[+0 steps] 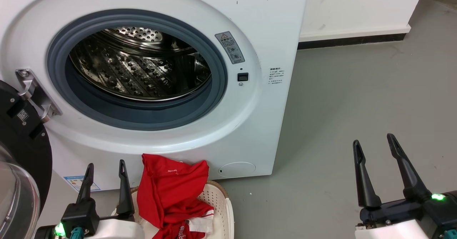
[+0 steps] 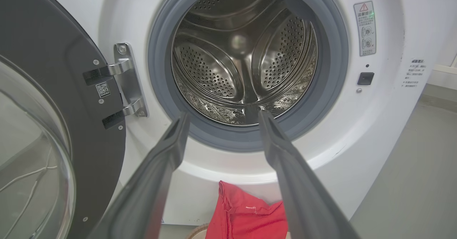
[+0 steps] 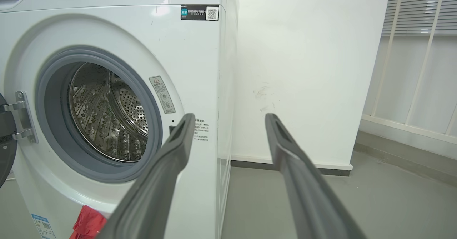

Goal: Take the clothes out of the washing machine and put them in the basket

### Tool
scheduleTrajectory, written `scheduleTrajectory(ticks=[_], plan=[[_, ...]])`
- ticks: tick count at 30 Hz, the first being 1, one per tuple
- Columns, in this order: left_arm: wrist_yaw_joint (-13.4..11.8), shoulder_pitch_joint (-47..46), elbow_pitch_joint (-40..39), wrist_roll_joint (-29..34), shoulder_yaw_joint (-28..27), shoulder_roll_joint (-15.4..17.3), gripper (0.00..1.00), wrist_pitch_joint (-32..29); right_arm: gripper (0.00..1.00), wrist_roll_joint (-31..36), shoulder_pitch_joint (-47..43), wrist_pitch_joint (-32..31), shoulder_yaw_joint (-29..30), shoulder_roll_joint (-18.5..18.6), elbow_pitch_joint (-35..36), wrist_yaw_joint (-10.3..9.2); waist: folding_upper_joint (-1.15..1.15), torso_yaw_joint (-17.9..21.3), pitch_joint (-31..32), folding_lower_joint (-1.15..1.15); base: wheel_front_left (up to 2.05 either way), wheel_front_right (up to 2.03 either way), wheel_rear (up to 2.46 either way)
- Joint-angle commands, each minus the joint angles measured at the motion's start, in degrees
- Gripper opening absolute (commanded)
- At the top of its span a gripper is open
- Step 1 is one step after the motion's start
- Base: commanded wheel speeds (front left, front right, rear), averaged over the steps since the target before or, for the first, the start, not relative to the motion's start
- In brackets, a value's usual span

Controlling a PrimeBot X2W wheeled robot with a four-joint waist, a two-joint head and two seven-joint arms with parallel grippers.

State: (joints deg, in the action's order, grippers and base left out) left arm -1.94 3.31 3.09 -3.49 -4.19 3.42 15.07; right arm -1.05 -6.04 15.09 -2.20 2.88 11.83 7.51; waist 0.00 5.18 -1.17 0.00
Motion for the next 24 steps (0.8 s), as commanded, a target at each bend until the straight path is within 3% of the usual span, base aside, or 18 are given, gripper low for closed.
scheduleTrajectory(ticks=[1, 18, 19, 24], plan=[[0.3, 0.1, -0.3, 0.3, -0.2, -0.1, 1.0, 0.1, 1.0, -0.2, -0.6, 0.1, 0.1, 0.0, -0.1, -0.04, 0.0, 0.0, 0.0, 0.0, 0.0, 0.0, 0.0], [1.1, 0.3, 0.5, 0.2, -1.0, -0.5, 1.0, 0.1, 1.0, -0.5, -0.5, 0.1, -0.2, 0.0, -0.2, -0.04, 0.0, 0.2, -0.1, 0.0, 0.0, 0.0, 0.0], [1.1, 0.2, 0.4, 0.2, -1.1, -0.5, 0.0, 0.1, 0.0, -0.5, -0.5, 0.1, -0.2, 0.0, -0.2, -0.04, 0.0, 0.2, -0.2, 0.0, 0.0, 0.0, 0.0], [1.0, 0.6, 3.2, 0.2, -0.9, -0.7, 0.0, -0.4, 0.0, -0.2, -0.5, -0.1, -0.3, 0.0, -2.7, 0.0, 0.0, 0.2, -0.2, -0.01, 0.0, 0.0, 0.0]])
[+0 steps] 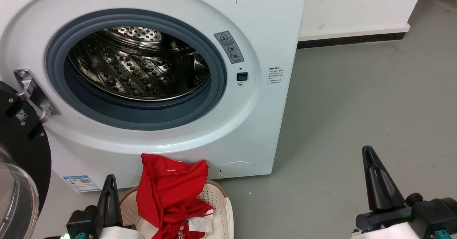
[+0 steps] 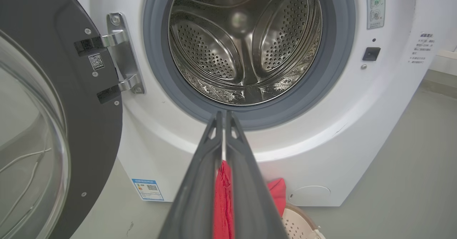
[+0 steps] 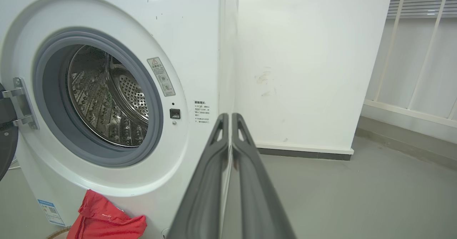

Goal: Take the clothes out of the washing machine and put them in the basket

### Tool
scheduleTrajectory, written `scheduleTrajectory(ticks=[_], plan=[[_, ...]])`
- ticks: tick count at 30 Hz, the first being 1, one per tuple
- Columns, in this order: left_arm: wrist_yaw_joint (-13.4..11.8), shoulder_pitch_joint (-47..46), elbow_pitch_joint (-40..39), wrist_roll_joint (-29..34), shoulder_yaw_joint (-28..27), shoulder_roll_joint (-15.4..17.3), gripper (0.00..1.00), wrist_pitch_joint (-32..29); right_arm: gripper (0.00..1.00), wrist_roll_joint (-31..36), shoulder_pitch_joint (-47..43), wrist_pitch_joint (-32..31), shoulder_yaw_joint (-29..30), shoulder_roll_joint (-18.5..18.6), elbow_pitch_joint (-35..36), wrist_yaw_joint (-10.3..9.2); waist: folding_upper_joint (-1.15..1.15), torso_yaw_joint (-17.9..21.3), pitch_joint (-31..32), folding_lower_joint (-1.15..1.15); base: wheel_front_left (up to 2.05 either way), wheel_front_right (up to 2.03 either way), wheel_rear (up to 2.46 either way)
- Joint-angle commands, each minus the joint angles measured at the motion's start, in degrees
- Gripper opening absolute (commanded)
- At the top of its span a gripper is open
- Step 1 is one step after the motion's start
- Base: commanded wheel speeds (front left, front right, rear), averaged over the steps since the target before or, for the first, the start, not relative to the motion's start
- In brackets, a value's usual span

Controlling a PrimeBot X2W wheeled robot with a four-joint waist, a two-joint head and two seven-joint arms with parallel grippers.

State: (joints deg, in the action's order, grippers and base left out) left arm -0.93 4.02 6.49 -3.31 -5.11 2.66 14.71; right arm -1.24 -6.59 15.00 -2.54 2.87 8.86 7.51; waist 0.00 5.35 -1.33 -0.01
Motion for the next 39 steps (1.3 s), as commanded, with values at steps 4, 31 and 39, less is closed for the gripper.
scheduleTrajectory(ticks=[4, 31, 39], plan=[[0.4, -1.0, 0.8, -4.4, -0.7, 0.0, 0.0, -1.6, 0.0, -5.1, 0.3, -0.6, 0.0, 0.3, -0.6, 0.0, 0.0, -0.2, 0.0, 0.0, 0.0, 0.0, 0.0], [3.1, -4.1, 2.7, -33.1, -0.6, 0.1, 0.0, -7.9, 0.0, -36.1, 4.8, -5.9, 0.8, 2.0, -8.1, -0.01, 0.0, -1.3, 0.3, 0.0, 0.0, 0.0, 0.0], [3.8, -4.9, 3.3, -40.0, -0.7, 0.1, 0.0, -9.6, 0.0, -43.4, 5.8, -7.3, 1.2, 2.2, -9.9, -0.01, 0.0, -1.7, 0.4, 0.0, 0.0, 0.0, 0.0]])
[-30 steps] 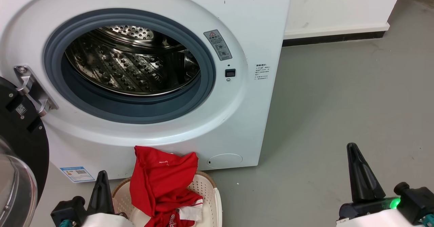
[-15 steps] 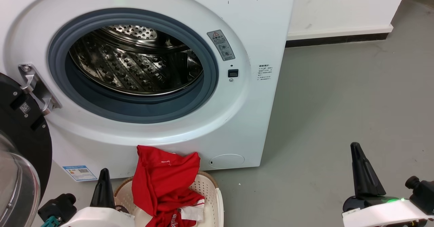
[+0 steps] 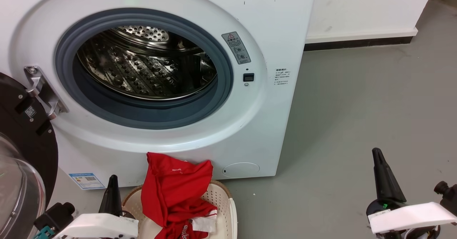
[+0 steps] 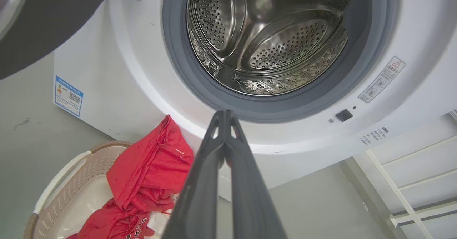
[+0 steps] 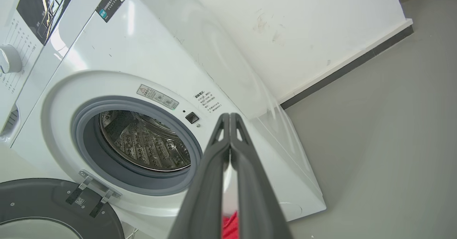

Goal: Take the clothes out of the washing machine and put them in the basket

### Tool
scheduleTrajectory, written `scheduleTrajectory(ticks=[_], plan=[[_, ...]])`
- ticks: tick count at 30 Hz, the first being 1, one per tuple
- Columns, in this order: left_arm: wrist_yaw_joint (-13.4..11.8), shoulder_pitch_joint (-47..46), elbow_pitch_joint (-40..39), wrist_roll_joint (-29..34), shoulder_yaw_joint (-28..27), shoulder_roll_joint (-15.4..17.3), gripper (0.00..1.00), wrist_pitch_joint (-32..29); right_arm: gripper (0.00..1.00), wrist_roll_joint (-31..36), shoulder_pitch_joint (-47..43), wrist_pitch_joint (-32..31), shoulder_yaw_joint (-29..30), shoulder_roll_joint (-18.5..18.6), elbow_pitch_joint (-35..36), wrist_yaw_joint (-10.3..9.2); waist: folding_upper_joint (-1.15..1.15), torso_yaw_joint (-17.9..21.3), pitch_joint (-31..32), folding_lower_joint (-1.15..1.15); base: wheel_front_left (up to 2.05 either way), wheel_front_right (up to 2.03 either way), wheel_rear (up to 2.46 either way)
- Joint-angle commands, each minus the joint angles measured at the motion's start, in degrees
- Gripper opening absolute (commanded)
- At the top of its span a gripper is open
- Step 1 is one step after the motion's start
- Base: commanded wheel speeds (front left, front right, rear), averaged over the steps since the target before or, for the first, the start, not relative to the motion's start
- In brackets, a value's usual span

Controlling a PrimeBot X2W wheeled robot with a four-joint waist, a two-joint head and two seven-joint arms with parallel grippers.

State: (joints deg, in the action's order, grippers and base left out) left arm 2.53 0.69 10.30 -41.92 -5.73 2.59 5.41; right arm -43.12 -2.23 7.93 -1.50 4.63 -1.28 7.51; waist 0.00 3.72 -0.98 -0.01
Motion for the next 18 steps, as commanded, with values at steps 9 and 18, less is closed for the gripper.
scheduleTrajectory(ticks=[9, 18], plan=[[1.1, -2.4, 0.1, -8.5, -0.2, 0.2, 0.0, -2.0, 0.0, -8.9, 2.5, -1.8, 0.7, 0.6, -1.6, -0.01, 0.0, -0.4, 0.1, 0.0, 0.0, 0.0, 0.0], [1.7, -3.2, 0.7, -15.0, -0.3, 0.3, 0.0, -3.6, 0.0, -15.7, 3.4, -3.3, 1.2, 0.7, -3.3, -0.01, 0.0, -0.8, 0.2, 0.0, 0.0, 0.0, 0.0]])
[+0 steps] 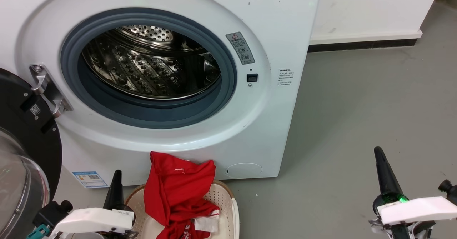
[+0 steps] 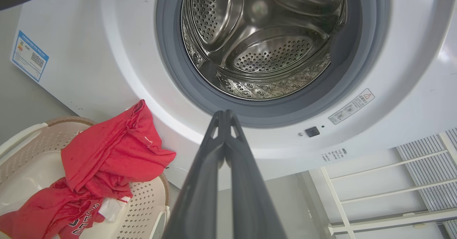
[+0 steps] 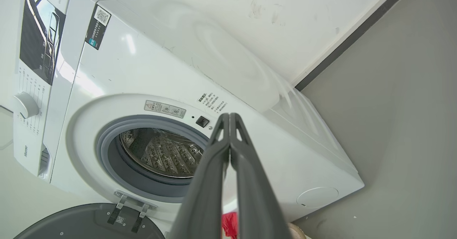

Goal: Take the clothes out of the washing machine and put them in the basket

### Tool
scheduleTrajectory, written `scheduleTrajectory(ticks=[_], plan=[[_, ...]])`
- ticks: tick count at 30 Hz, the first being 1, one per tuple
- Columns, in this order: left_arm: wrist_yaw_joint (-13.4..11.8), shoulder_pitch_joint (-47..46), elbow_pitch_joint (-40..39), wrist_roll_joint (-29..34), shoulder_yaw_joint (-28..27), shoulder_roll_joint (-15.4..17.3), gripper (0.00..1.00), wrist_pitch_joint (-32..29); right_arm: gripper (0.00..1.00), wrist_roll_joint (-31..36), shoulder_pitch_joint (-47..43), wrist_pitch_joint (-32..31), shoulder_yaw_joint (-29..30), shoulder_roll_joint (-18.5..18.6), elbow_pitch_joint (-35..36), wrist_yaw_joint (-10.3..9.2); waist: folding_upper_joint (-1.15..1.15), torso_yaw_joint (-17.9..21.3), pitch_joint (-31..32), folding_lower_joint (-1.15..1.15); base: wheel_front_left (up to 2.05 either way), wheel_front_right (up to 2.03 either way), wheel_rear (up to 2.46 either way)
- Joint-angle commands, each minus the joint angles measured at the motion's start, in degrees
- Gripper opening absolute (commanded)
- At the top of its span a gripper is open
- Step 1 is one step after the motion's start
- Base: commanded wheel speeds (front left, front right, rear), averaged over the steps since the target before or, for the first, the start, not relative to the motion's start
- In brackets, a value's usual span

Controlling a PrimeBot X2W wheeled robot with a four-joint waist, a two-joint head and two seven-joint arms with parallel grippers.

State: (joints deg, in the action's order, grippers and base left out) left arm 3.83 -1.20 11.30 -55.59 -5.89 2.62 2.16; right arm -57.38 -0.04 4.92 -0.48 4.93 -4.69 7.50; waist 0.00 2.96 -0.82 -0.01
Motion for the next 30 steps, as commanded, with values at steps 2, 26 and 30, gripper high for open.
scheduleTrajectory(ticks=[2, 26, 30], plan=[[0.5, -1.4, -0.3, -2.0, -0.2, 0.2, 0.0, -0.5, 0.0, -2.1, 1.3, -0.5, 0.3, 0.4, -0.1, 0.0, 0.0, -0.1, 0.0, 0.0, 0.0, 0.0, 0.0], [1.8, -3.2, 1.0, -16.8, -0.4, 0.3, 0.0, -4.0, 0.0, -17.2, 3.6, -4.1, 1.8, 0.3, -4.0, -0.01, 0.0, -1.1, 0.2, 0.0, 0.0, 0.0, 0.0], [2.1, -3.3, 1.2, -19.0, -0.5, 0.3, 0.0, -4.5, 0.0, -19.4, 3.9, -4.7, 2.1, 0.3, -4.5, -0.01, 0.0, -1.3, 0.3, 0.0, 0.0, 0.0, 0.0]])
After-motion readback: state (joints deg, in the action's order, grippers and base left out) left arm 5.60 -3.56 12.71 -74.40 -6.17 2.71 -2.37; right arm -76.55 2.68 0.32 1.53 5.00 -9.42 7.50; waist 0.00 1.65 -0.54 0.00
